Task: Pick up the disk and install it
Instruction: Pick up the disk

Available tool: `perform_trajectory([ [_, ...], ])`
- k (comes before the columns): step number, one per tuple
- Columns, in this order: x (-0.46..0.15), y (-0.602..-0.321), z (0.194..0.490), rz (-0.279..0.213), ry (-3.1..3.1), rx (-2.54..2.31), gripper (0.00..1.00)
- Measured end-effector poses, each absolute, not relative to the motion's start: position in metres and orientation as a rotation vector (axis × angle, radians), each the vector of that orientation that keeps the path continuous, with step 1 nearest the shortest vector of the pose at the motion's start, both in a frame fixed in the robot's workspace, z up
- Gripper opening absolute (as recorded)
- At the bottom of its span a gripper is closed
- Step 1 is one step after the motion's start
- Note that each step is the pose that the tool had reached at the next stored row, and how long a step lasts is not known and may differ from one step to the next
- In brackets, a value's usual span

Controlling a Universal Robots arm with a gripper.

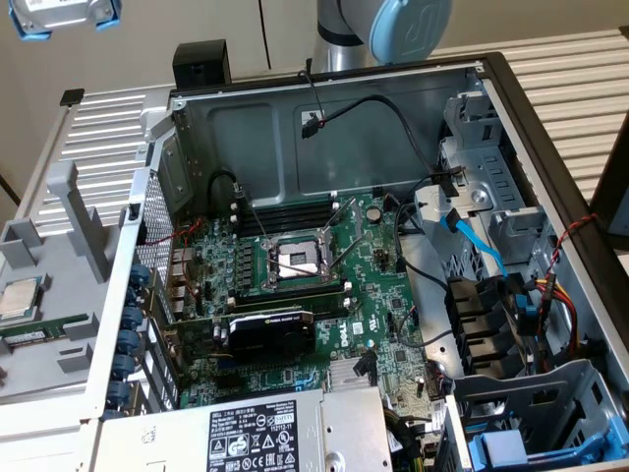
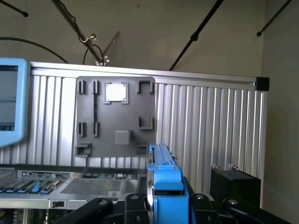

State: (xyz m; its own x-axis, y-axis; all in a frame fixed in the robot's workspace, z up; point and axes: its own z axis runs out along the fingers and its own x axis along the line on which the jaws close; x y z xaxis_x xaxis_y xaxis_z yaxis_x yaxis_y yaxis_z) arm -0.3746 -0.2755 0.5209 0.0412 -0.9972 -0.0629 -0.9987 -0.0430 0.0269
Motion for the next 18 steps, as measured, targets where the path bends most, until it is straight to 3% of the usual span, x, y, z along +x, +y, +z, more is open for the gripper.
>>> perform_trajectory([
  [18,-0.336,-0.275,0.525,0.097,2.156,-2.249,0.37],
])
